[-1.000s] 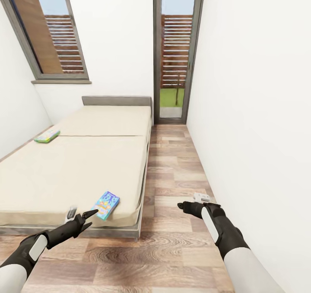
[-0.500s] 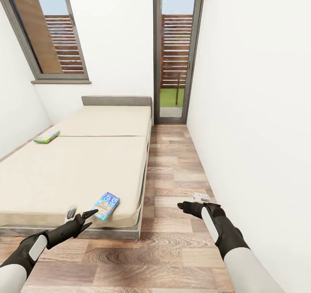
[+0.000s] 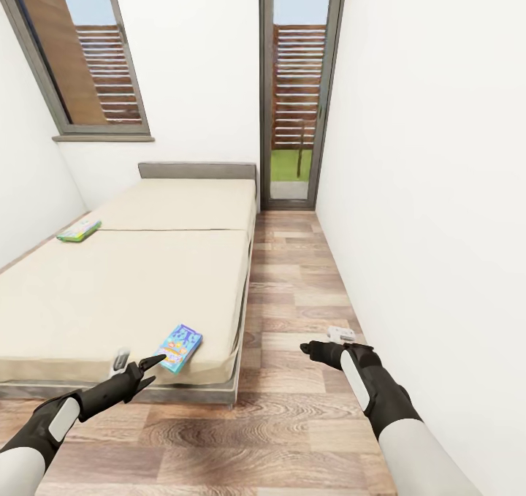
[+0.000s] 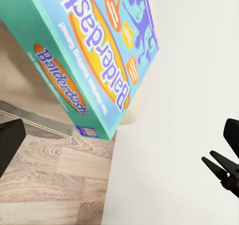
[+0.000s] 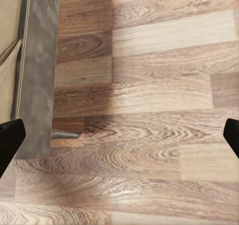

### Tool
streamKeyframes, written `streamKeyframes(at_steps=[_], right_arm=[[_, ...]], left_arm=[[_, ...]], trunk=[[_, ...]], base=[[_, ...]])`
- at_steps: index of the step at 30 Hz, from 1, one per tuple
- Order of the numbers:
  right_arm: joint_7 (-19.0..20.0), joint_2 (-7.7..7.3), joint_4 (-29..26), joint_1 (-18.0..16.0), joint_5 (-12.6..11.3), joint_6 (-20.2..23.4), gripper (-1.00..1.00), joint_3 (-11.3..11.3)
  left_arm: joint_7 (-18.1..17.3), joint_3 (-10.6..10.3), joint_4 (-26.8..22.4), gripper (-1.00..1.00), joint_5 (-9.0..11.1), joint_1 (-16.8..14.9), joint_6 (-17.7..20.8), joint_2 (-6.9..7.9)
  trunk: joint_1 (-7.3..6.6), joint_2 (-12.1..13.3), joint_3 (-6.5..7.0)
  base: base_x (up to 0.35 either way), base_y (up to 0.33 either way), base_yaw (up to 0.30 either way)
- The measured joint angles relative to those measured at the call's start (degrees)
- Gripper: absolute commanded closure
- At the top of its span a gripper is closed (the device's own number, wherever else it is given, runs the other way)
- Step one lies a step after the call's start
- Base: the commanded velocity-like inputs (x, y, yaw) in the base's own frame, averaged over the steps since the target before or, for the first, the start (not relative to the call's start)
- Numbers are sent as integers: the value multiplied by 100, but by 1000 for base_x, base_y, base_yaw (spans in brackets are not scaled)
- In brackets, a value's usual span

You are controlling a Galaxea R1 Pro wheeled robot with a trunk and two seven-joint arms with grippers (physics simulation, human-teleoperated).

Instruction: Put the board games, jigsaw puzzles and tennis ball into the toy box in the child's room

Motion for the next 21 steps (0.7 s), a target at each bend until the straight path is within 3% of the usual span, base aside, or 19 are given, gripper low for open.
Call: streamKeyframes(at_steps=[6,21], right_arm=[[2,0,-3,0,-1,0,-100,0],[7,0,-22,0,-3,19,-100,-8]], left_arm=[[-3,0,0,-100,0,0,2,1],[-107,1,0,-100,1,0,3,1]], trunk=[[132,-241,-108],[132,-242,-108]], base=[[0,0,0],[0,0,0]])
